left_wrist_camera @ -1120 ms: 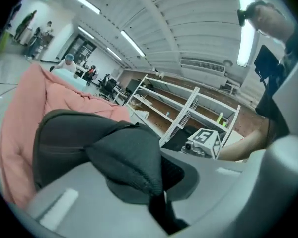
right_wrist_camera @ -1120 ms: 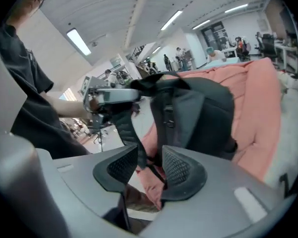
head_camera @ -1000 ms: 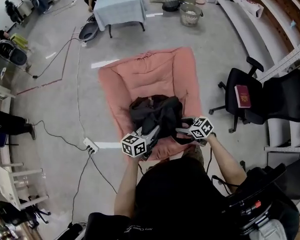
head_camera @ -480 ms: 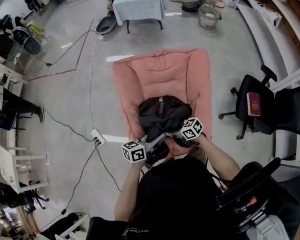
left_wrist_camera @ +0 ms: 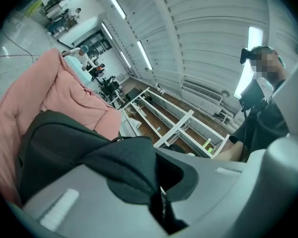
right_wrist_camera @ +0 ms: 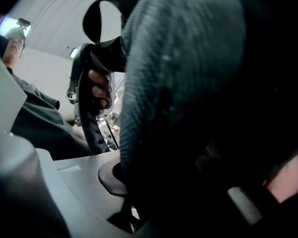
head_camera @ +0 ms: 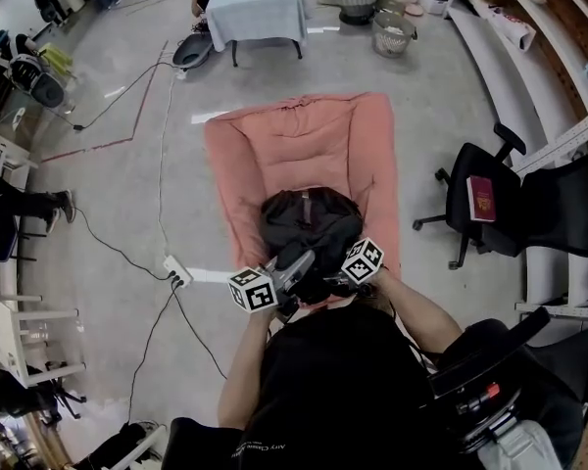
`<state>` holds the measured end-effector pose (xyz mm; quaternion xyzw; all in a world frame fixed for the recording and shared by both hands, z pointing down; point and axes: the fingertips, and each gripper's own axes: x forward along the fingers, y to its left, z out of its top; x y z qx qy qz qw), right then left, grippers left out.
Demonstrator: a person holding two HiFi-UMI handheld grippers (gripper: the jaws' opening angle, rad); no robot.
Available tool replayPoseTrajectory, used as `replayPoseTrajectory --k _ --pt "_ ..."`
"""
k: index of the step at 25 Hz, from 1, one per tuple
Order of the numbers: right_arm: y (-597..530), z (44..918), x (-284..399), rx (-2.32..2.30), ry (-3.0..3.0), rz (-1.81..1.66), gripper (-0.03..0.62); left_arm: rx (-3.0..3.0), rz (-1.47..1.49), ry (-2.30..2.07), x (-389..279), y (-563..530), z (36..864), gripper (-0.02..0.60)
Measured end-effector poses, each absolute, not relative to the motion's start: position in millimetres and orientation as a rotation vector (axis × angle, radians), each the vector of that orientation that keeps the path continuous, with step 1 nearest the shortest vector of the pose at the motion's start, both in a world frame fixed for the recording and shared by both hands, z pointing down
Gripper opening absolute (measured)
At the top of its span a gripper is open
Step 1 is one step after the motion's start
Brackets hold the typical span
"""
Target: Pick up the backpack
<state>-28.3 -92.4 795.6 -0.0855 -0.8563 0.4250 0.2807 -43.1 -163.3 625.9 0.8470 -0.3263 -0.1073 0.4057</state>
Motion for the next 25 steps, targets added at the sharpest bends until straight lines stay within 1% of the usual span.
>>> replayPoseTrajectory --k 3,6,9,11,14,16,18,19,21,22,23,25 --pt "-86.1 798.9 -28.4 -0.174 -2.302 1.256 0.065 2.169 -0.241 -0.781 -35.8 -155.9 624.5 0.008" --pt "-88.7 769.7 -35.3 -0.202 -2.375 1.398 0.045 2.213 -0.185 -0.792 -35.0 -151.7 629.8 0.008" --pt "-100.2 724.5 -34.0 -0.214 -2.517 1.452 0.037 2.231 -0.134 -0.838 -37.7 -150.5 638.5 0.008" --pt "-112.6 685.2 -27.2 -0.212 -2.629 1.498 0.034 2.214 -0.185 -0.861 -41.4 -153.3 636.8 0.008" --pt "-148.0 615.2 -15.9 -0.181 -2.813 1.738 0.039 2.199 -0.281 -0.914 -51.9 -162.6 626.0 0.009" --pt "-176.1 588.5 -11.1 -0.091 -2.904 1.932 0.035 2.191 -0.304 -0.953 -56.5 -169.1 621.5 0.009" --pt "-196.8 583.3 -10.4 0.073 -2.981 1.992 0.061 2.185 -0.304 -0.973 -53.1 -174.6 621.8 0.009" --pt "-204.0 584.7 -12.1 0.171 -3.011 1.969 0.079 2.190 -0.298 -0.970 -49.1 -176.5 622.7 0.009" --pt "-215.4 589.3 -19.4 0.355 -3.034 1.872 0.144 2.223 -0.254 -0.943 -38.4 -177.3 625.1 0.009" --pt "-221.0 592.5 -24.1 0.440 -3.030 1.814 0.146 2.250 -0.212 -0.927 -32.1 -176.3 627.1 0.009" --pt "-227.3 596.3 -28.4 0.522 -3.019 1.766 0.137 2.276 -0.165 -0.915 -26.2 -175.3 629.6 0.009" --pt "-239.7 603.4 -34.7 0.638 -2.996 1.719 0.050 2.298 -0.112 -0.926 -22.5 -176.9 633.1 0.010"
